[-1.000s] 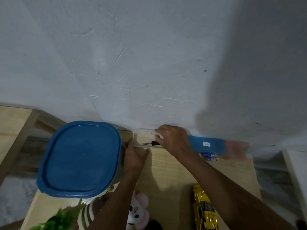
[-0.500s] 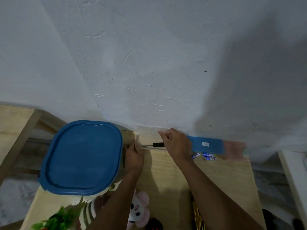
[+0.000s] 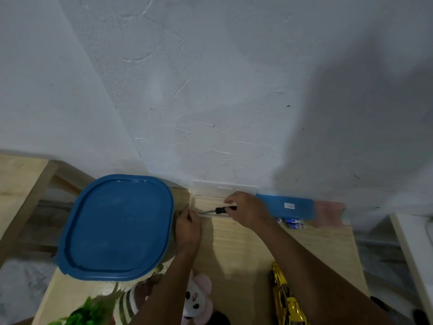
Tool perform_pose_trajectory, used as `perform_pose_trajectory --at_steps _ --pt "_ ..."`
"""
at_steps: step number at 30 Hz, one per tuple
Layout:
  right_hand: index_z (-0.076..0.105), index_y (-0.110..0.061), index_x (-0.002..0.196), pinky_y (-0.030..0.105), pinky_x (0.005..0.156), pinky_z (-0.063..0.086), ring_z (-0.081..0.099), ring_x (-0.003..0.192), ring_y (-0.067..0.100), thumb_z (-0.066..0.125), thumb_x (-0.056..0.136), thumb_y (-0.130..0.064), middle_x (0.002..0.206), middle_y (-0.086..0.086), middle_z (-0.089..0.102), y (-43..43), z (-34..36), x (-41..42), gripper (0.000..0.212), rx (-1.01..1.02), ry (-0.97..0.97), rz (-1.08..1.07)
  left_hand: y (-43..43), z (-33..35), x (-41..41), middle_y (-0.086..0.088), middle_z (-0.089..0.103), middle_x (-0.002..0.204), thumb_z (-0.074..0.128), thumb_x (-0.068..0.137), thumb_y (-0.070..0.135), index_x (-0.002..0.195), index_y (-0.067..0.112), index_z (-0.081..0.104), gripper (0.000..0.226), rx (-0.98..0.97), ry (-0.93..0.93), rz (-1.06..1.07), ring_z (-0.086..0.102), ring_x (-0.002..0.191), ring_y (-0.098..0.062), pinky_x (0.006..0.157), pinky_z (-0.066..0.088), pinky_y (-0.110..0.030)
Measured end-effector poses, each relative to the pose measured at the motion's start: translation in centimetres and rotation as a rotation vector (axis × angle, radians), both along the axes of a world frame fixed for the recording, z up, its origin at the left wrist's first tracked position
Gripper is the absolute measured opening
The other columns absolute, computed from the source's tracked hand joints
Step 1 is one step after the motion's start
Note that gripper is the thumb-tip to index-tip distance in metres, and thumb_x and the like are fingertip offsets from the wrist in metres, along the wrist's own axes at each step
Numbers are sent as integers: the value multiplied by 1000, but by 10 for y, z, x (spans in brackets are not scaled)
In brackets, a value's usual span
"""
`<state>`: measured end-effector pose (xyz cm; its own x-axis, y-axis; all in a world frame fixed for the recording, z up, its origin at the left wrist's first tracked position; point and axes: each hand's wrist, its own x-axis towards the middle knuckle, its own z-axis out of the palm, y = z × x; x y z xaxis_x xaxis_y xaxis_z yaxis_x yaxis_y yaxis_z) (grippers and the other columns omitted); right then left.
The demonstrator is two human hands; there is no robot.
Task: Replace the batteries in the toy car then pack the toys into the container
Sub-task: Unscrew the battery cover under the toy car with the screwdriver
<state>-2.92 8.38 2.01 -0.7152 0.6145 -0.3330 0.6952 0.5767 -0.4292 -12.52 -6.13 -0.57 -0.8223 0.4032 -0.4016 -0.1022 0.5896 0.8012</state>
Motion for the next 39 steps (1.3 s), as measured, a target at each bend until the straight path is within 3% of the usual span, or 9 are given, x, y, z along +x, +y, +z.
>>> perform_pose_trajectory --at_steps 7,10,14,20,24,28,33,36,39 --pt "71 -28 110 31 80 45 64 98 20 61 90 -23 107 -3 70 9 6 -18 23 248 -298 363 1 -2 -2 0 46 75 38 105 15 104 3 63 28 -7 -2 -10 46 68 -8 63 35 -27" --pt "66 -26 122 33 88 45 62 106 21 58 93 -22 120 0 67 10 -2 -15 31 237 -275 377 1 -6 -3 -4 51 73 39 105 15 95 8 61 26 6 -19 -10 48 65 -10 57 36 -26" --pt "59 -27 133 28 90 45 60 112 17 62 91 -29 126 -4 65 4 12 3 41 107 -93 144 0 -11 -5 -10 56 75 41 104 18 91 6 63 28 0 -75 -5 54 72 -21 57 39 -25" --pt "59 -30 131 29 81 54 64 88 8 72 86 -33 101 -19 65 -31 46 67 47 -212 232 -325 3 -10 -6 -26 66 92 48 100 27 99 -4 65 35 -11 -130 18 63 83 -35 77 54 -43" --pt "59 -29 128 12 74 46 61 93 -4 74 85 -26 101 -15 68 -56 63 112 46 -506 442 -550 5 2 6 -26 61 126 56 94 42 136 -1 52 60 -145 -83 -40 61 112 -41 93 52 -44" --pt "65 -22 124 28 80 53 68 94 8 70 88 -15 97 -12 73 -72 66 155 38 -618 573 -792 -1 36 52 -20 53 137 60 91 42 142 5 46 65 -17 25 -99 56 121 -34 98 47 -37" --pt "68 -12 118 30 75 57 70 92 18 61 92 -6 99 4 75 -76 65 202 27 -718 626 -865 -2 57 123 -15 58 122 61 95 32 135 11 55 46 37 48 -373 57 106 -24 85 41 -24" --pt "69 -9 108 29 74 57 69 90 20 57 94 -5 98 8 73 -75 65 224 19 -760 645 -884 0 50 163 -14 54 131 64 91 39 143 17 46 59 -67 -35 -566 55 116 -27 98 47 -34" --pt "69 -5 99 35 80 57 66 87 22 53 95 -9 96 13 71 -72 59 244 17 -767 628 -887 2 39 201 -17 36 145 64 89 43 154 25 23 79 -201 -73 -697 39 134 -35 109 39 -43"
